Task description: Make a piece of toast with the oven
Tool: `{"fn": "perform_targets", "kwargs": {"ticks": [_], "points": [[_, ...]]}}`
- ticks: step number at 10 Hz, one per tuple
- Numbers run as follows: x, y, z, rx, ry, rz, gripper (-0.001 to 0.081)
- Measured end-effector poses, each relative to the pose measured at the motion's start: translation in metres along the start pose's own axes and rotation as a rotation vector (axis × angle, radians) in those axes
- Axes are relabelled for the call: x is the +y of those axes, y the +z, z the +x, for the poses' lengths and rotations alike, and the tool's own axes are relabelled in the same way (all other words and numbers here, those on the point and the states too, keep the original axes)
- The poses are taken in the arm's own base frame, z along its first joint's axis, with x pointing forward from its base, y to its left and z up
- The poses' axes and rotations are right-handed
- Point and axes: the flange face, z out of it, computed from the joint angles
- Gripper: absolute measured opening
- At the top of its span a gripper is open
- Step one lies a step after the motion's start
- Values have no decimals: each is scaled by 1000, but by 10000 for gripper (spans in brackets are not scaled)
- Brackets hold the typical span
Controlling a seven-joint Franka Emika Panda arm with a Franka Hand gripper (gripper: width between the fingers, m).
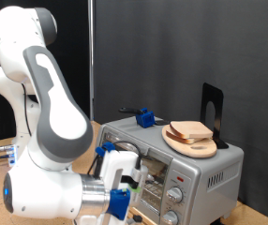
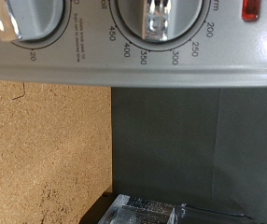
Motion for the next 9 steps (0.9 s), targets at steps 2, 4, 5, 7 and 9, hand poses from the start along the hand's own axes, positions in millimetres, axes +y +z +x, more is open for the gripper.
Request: {"fn": "perform_targets", "kwargs": {"ticks": [2, 4, 5, 7, 9], "points": [[2, 0, -3, -40, -22, 0, 800], [8, -2, 2, -26, -91, 9, 800], [13, -1, 8, -4, -104, 9, 800], [21, 5, 22, 18, -108, 8, 800], [26, 16, 34, 8, -78, 13, 800]]}}
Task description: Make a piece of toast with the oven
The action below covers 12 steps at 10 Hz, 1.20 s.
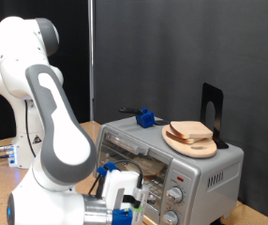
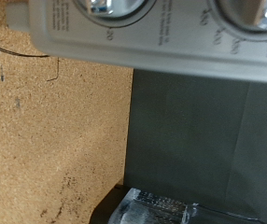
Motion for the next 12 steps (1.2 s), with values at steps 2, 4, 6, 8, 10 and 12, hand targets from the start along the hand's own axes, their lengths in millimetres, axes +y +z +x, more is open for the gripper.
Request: {"fn": "perform_targets", "kwargs": {"ticks": [2, 4, 6, 8, 10, 12], "points": [[4, 14, 11, 4, 21, -2, 800], [6, 31, 20, -4, 20, -3, 800], [4, 45, 23, -24, 11, 1, 800], [1, 53, 19, -60, 5, 7, 800], [1, 56, 15, -95, 5, 10, 800], [2, 58, 13, -106, 8, 9, 800]]}}
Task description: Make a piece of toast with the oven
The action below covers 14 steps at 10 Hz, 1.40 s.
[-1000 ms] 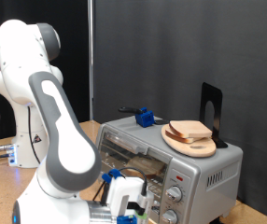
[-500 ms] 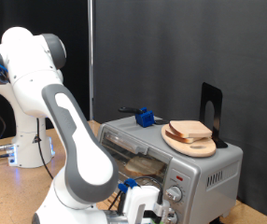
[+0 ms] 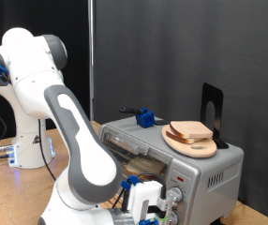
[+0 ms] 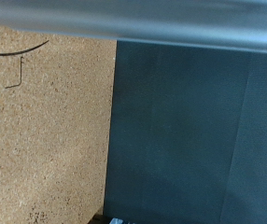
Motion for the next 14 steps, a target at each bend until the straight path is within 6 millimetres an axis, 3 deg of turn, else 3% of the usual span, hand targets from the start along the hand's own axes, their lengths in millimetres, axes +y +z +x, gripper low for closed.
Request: {"fn": "perform_targets", "kwargs": {"ticks": [5, 6, 7, 8, 9, 10, 11, 12, 13, 14], "points": [[3, 9, -4, -12, 12, -9, 800], [3, 8, -4, -12, 18, -10, 770], [3, 9, -6, -16, 22, -12, 636], [5, 12, -8, -24, 26, -13, 636], [7, 14, -10, -32, 31, -15, 499], [8, 14, -13, -32, 35, -20, 499], [6, 12, -16, -34, 33, -19, 317], [8, 10, -16, -23, 37, -25, 192], [10, 10, -16, -22, 41, -22, 192], [10, 10, -16, -22, 41, -22, 89]]}}
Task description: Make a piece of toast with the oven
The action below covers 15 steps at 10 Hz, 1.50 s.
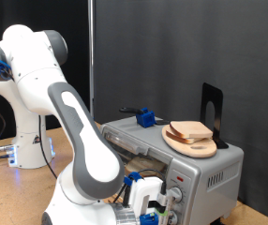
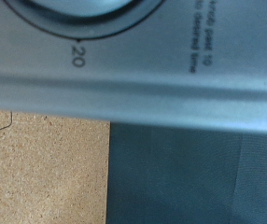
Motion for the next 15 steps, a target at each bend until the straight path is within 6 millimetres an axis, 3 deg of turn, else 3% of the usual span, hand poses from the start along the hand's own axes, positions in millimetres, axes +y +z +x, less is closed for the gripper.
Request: {"fn": "perform_targets", "kwargs": {"ticks": [3, 9, 15], "points": [[1, 0, 0, 6, -24, 9, 89], [12, 1, -9, 94, -285, 113, 95], [22, 1, -10, 128, -397, 185, 98]]}}
